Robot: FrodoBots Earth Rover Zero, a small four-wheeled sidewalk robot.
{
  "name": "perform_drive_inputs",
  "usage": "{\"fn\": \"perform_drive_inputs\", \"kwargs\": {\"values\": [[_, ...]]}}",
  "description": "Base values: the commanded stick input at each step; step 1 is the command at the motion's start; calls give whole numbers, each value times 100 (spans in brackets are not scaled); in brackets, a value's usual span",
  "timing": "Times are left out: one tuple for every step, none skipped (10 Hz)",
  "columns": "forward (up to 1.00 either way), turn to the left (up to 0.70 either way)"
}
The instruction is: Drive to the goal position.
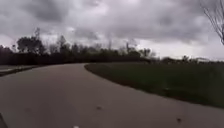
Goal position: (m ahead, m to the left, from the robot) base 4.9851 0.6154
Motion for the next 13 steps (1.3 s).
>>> {"fn": "perform_drive_inputs", "kwargs": {"values": [[0, 100], [0, 100], [0, 100], [0, 100], [0, 100], [0, 100], [0, 100], [0, 100], [0, 100], [0, 100], [0, 100], [0, 100], [0, 100]]}}
